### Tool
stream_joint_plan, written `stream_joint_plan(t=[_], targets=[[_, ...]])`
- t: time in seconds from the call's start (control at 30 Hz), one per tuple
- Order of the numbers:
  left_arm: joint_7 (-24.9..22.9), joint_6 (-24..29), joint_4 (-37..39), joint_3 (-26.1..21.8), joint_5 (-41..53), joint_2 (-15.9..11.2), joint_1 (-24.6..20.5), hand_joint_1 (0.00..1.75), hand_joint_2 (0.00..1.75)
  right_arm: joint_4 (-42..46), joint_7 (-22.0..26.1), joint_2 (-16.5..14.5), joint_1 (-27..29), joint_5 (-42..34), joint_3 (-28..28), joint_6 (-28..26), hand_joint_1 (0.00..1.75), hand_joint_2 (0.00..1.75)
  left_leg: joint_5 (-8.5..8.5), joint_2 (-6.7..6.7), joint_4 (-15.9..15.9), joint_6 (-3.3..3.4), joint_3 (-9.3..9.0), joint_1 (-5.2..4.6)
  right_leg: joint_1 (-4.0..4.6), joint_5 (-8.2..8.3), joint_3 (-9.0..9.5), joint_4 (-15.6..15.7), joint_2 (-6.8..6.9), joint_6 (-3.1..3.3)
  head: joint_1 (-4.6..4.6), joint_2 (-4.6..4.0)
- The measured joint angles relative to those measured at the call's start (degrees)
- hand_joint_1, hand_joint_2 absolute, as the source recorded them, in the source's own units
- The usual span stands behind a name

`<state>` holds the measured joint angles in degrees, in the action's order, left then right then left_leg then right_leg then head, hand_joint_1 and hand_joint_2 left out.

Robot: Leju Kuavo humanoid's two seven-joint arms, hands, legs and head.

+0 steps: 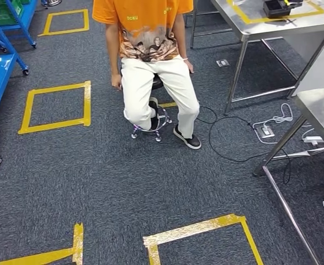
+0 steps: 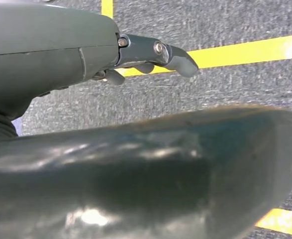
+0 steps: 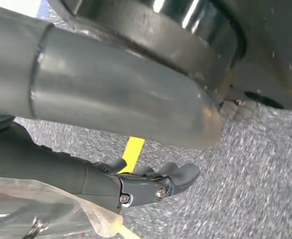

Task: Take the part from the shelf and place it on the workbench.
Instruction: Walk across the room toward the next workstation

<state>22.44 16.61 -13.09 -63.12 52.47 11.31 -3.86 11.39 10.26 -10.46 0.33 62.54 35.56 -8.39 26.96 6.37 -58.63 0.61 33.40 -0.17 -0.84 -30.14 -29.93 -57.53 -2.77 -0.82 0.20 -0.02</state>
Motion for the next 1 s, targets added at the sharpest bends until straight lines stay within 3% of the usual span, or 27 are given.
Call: stream_joint_plan(t=[0.03,0.1,0.17,0.2,0.23,0.27,0.33,0.4,0.47,0.5,0.53,0.6,0.67,0.7,0.73,0.8,0.87,0.93,1.0], targets=[[0.1,0.0,0.0,0.0,0.0,0.0,0.0,0.0,0.0,0.0,0.0,0.0,0.0,0.0,0.0,0.1,0.0,0.0,0.82,-1.14,-1.2,-0.29,0.53,-0.03,-0.04,0.14,0.13,0.2,0.7,0.34,-0.11,0.0],[0.3,-0.1,0.0,0.0,-0.1,-0.1,-0.2,0.0,0.0,0.0,0.0,0.0,0.0,0.1,0.0,0.4,0.0,0.0,4.17,-4.28,-7.0,-0.82,3.11,-0.06,-0.02,0.18,0.32,0.5,2.39,0.82,-0.31,0.0],[0.4,-0.1,0.0,0.0,-0.2,-0.1,-0.3,0.0,0.0,0.0,0.0,0.1,0.1,0.1,0.0,0.6,0.0,0.0,7.2,-5.5,-14.2,-1.24,6.4,0.22,0.12,0.0,0.35,0.5,4.14,1.02,-0.35,0.0],[0.4,-0.1,0.0,0.0,-0.3,-0.1,-0.3,0.0,0.0,0.0,0.0,0.1,0.1,0.1,0.0,0.6,0.0,0.0,7.32,-5.67,-15.7,-1.36,7.04,0.37,0.15,-0.1,0.4,0.5,4.96,1.04,-0.34,0.0],[0.4,-0.1,0.0,0.0,-0.4,-0.1,-0.2,0.0,0.0,0.0,0.0,0.1,0.1,0.1,0.0,0.7,0.0,0.0,6.33,-5.84,-15.0,-1.42,6.59,0.48,0.17,-0.21,0.52,0.5,5.69,1.01,-0.36,0.0],[0.4,-0.1,0.0,0.0,-0.4,-0.2,-0.1,0.0,0.0,0.0,0.0,0.1,0.0,0.1,0.0,0.7,0.0,0.0,4.46,-6.22,-12.2,-1.39,5.1,0.54,0.18,-0.34,0.71,0.5,6.38,0.94,-0.37,0.0],[0.3,-0.1,0.0,0.0,-0.4,-0.3,-0.1,0.0,0.0,0.0,0.0,0.1,-0.1,0.2,0.0,0.8,0.0,0.0,1.17,-8.57,-4.2,-1.13,1.06,0.27,0.36,-0.75,1.01,0.4,7.57,0.55,-0.4,0.0],[0.0,0.0,0.0,0.0,-0.4,-0.4,-0.4,0.0,0.0,0.0,-0.1,0.1,-0.1,0.3,0.0,0.9,0.0,0.0,0.51,-10.29,-0.1,-0.59,-0.87,-0.16,0.65,-1.2,1.1,0.4,8.66,-0.05,-0.36,0.0],[-0.5,0.2,0.0,0.0,-0.3,-0.5,-0.3,0.0,0.0,0.0,-0.1,0.1,-0.3,0.4,0.0,0.9,0.0,0.0,0.7,-9.46,0.2,0.1,-0.9,-0.38,0.65,-1.47,1.66,0.6,9.72,-0.68,-0.31,0.0],[-0.7,0.3,0.0,-0.1,-0.2,-0.5,-0.1,0.0,0.0,0.0,-0.1,0.1,-0.4,0.5,0.0,1.0,0.0,0.0,0.59,-8.86,0.4,0.45,-0.97,-0.36,0.53,-1.77,1.84,0.5,9.33,-1.01,-0.24,0.0],[-0.8,0.3,0.0,-0.1,-0.2,-0.5,-0.1,0.0,0.0,0.0,-0.1,0.1,-0.5,0.6,0.0,1.0,0.0,0.0,0.43,-8.26,0.6,0.81,-1.03,-0.29,0.4,-2.55,1.55,-0.5,8.06,-1.27,-0.13,0.0],[-0.8,0.3,0.0,-0.1,-0.1,-0.5,-0.2,0.0,0.0,0.0,0.0,0.1,-0.4,0.7,0.0,1.1,0.0,0.0,0.21,-7.06,0.9,1.4,-1.1,-0.1,0.21,-5.55,-1.2,-6.0,4.63,-1.57,0.13,0.0],[-0.8,0.3,0.0,-0.1,-0.1,-0.5,-0.3,0.0,0.0,0.0,-0.1,0.1,-0.3,0.7,0.0,1.1,0.0,0.0,0.23,-5.62,0.8,1.67,-1.06,-0.16,0.2,-8.39,-5.41,-13.8,3.14,-1.6,0.21,0.0],[-0.8,0.3,0.0,-0.1,-0.1,-0.5,-0.4,0.0,0.0,-0.1,-0.1,0.1,-0.2,0.7,0.0,1.1,0.0,0.0,0.26,-4.86,0.8,1.71,-1.09,-0.21,0.22,-8.55,-6.92,-16.0,2.96,-1.56,0.21,0.0],[-0.8,0.3,0.0,-0.1,-0.1,-0.5,-0.4,0.0,0.0,-0.1,-0.1,0.1,-0.2,0.8,0.0,1.1,0.0,0.0,0.27,-4.05,0.8,1.71,-1.15,-0.24,0.23,-7.49,-7.47,-16.1,2.85,-1.5,0.21,0.0],[-0.6,0.2,0.0,-0.1,-0.1,-0.6,-0.4,0.0,0.0,-0.1,-0.3,0.1,-0.2,0.9,0.0,1.1,0.0,0.0,0.36,-2.4,0.7,1.6,-1.29,-0.22,0.15,-2.85,-5.5,-9.9,1.88,-1.27,0.21,0.0],[-0.5,0.2,0.0,-0.1,0.0,-0.5,-0.4,0.0,0.0,-0.1,-0.4,0.1,-0.2,1.0,-0.1,1.1,0.0,0.0,0.49,-0.92,0.4,1.23,-1.12,-0.22,-0.12,0.12,-2.63,-2.9,-1.08,-0.98,0.2,0.0],[-0.4,0.2,0.0,-0.1,0.1,-0.5,-0.5,0.0,0.0,-0.1,-0.5,0.1,-0.2,1.2,-0.1,1.1,0.0,0.0,0.38,0.32,0.3,0.56,-0.69,0.0,-0.12,0.26,-1.43,-0.8,-2.67,-0.61,0.16,0.0],[-0.4,0.2,0.0,-0.1,0.2,-0.5,-0.4,0.0,0.0,-0.1,-0.5,0.1,-0.3,1.2,0.0,1.1,0.0,0.0,0.2,1.04,0.3,-0.23,-0.38,0.29,0.01,0.49,-0.96,-0.3,-1.47,0.01,0.15,0.0]])
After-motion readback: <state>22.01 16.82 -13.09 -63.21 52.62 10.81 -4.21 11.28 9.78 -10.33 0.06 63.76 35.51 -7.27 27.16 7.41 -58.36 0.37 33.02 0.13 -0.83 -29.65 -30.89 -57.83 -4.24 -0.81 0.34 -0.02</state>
